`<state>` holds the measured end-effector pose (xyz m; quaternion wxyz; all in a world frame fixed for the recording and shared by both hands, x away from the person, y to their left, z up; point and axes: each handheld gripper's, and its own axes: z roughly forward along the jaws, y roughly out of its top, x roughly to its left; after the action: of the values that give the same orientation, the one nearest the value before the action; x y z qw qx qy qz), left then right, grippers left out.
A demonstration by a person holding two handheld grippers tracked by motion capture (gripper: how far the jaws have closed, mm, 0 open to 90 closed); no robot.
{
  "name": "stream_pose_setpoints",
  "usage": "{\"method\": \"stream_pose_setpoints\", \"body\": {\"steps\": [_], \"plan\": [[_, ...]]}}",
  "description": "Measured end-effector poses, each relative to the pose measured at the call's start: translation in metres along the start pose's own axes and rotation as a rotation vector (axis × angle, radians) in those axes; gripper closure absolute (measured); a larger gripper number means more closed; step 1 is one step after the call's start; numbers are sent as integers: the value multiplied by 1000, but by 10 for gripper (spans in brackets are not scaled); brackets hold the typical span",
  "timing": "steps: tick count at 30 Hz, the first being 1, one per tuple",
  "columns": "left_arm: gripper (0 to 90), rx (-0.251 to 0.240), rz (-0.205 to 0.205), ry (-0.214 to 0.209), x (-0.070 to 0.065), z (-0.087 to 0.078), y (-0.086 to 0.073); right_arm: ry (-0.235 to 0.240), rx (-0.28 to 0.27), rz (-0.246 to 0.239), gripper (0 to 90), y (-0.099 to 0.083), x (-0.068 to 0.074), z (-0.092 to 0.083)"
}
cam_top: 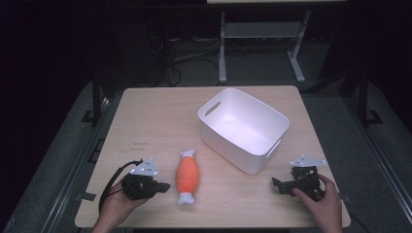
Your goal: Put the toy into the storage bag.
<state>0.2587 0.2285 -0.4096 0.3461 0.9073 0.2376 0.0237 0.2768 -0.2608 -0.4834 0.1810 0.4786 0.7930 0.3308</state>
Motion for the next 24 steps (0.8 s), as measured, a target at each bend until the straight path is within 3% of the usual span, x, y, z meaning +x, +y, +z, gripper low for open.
{"method": "stream_pose_setpoints", "body": {"steps": [6, 24], "plan": [[898, 7, 39, -34, -7, 8, 15, 0, 0, 0, 0, 0, 0, 0], [898, 33, 79, -103, -23, 38, 37, 0, 0, 0, 0, 0, 0, 0]]}}
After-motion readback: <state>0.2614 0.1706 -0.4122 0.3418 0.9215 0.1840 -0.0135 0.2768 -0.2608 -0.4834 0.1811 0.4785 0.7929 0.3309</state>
